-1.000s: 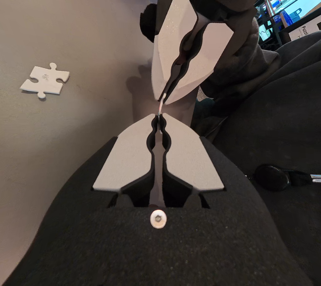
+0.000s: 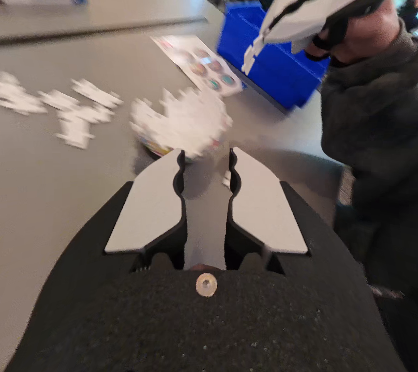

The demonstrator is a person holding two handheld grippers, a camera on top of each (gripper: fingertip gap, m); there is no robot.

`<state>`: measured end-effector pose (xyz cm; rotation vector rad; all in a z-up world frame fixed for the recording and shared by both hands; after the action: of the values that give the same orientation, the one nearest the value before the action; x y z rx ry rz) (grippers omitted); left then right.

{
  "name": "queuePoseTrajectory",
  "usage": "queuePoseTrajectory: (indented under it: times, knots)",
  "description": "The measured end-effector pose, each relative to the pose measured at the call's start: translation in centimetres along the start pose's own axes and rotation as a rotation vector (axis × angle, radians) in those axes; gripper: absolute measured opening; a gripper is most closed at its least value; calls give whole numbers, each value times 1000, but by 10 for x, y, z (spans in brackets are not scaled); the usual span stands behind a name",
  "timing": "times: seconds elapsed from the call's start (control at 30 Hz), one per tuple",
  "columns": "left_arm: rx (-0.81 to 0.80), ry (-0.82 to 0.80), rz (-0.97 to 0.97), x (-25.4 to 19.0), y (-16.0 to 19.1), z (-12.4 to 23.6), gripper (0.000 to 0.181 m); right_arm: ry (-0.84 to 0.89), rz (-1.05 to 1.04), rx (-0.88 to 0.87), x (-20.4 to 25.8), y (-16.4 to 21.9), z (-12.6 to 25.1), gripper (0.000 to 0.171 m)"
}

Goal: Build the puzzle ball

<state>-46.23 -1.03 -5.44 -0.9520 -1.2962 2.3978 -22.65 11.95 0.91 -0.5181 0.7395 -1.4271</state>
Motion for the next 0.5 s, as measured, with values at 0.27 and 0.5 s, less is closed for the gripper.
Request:
queuePoseTrajectory:
  times: [0.27, 0.5]
  knots:
    - [164, 68, 130, 130, -56, -78, 25, -240, 32, 229, -52, -12, -107, 2]
    - [483, 84, -158, 139, -50, -159, 0, -243, 35, 284, -47, 10, -126, 2]
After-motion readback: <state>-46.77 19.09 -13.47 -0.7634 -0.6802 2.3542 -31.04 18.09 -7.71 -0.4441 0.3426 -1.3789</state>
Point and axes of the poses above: each gripper's, where its closed fingertips meet, z back along the fingers, y out of its underside, x = y × z across the jaws, the point moved 9 cm from there along z, back along the fingers, and after that the axes turned 5 degrees about z, right-handed, at the moved point
